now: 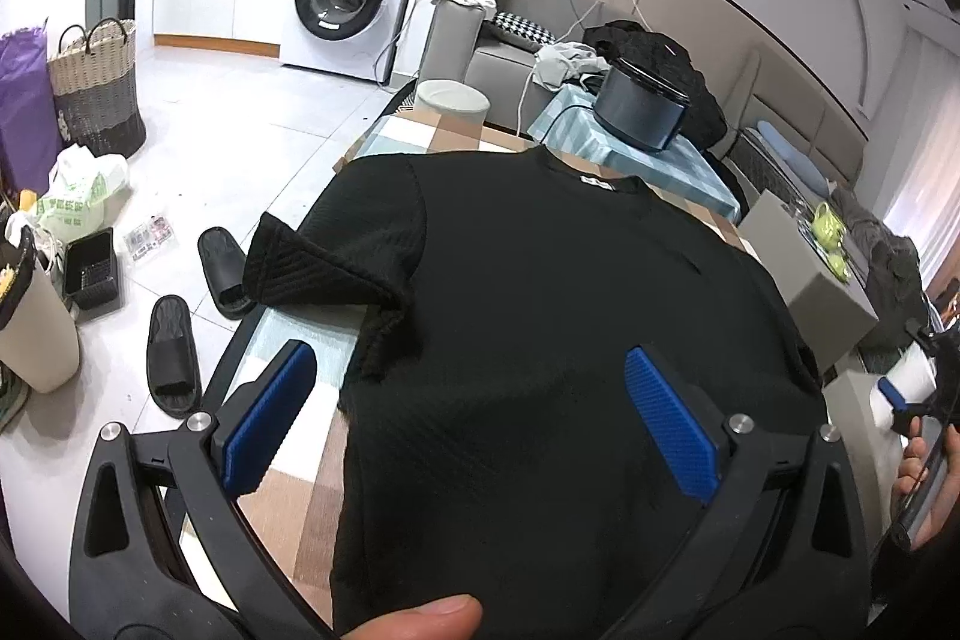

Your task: Fold small clothes

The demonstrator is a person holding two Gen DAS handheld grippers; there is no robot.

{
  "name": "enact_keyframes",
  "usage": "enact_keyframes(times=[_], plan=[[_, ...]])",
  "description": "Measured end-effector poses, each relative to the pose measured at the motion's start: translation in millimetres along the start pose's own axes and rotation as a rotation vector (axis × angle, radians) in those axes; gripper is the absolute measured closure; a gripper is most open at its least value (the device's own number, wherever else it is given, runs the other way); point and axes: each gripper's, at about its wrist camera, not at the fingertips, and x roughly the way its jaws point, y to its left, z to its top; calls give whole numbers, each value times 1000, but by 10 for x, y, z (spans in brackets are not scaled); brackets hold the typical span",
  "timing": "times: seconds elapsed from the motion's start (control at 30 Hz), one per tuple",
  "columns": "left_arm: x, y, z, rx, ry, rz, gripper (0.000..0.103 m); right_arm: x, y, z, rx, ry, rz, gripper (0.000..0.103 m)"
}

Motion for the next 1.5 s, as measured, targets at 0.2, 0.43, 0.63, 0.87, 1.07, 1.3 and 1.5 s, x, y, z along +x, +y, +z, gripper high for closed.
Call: enact_keyframes(times=[0.2,0.43,0.63,0.87,1.07,1.3,1.5], plan=[[206,16,170,24,-11,42,0,577,-417,259,227,78,-30,27],[360,-45,141,57,-22,94,0,1107,-861,339,381,133,-152,29],[366,-34,26,69,-22,95,0,1254,-1023,477,414,78,-233,33],[399,-19,-33,70,-19,96,0,1313,-910,689,284,17,-345,79],[385,148,-63,44,-19,93,0,1208,-591,795,136,-88,-332,95],[386,183,-76,47,-12,86,0,1603,704,439,-464,89,-98,95],[383,195,-68,46,-8,92,0,1971,849,-206,-685,398,-99,73]])
